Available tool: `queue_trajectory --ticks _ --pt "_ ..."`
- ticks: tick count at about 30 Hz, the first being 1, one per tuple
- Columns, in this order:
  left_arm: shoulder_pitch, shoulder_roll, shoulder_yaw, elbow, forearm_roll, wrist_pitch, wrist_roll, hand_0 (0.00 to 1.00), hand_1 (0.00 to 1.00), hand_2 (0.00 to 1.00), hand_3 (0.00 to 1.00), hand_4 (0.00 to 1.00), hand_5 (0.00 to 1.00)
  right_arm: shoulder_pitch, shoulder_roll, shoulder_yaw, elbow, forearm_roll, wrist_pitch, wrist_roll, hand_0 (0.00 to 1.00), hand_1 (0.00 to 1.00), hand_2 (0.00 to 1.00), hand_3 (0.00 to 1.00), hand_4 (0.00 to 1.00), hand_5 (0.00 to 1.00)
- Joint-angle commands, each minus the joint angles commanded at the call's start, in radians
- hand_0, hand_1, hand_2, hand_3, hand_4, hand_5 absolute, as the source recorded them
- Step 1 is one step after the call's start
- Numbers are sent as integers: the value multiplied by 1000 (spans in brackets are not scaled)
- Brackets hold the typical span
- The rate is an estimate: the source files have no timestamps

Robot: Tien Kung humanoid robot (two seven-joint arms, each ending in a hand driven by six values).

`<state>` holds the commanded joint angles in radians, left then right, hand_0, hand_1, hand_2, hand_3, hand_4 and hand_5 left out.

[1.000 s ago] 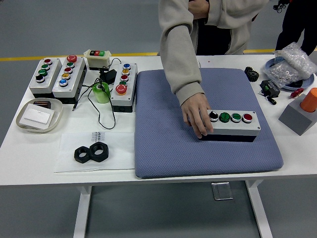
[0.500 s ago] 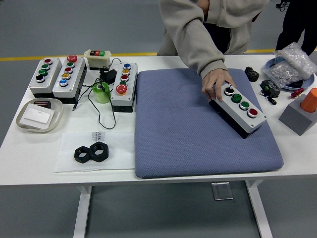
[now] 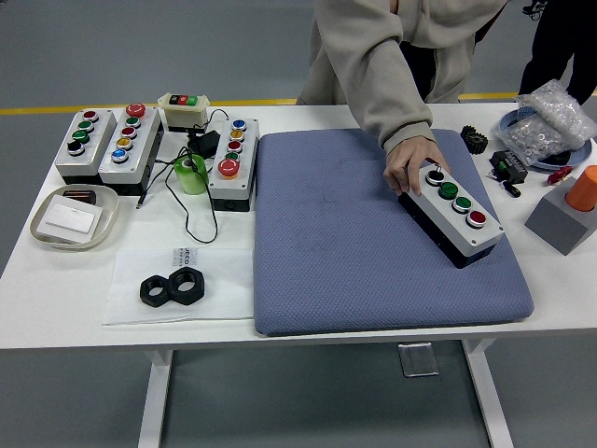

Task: Pick up the button,place it on the desk,press the button,press the button

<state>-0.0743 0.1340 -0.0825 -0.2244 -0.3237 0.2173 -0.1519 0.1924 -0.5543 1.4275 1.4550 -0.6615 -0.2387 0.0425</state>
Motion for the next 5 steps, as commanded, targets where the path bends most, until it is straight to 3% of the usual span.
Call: queue_trajectory --ticks 5 --pt "5 0 -12 0 18 2 5 743 834 899 826 645 998 -4 -2 -3 0 1 -2 1 990 896 937 935 610 634"
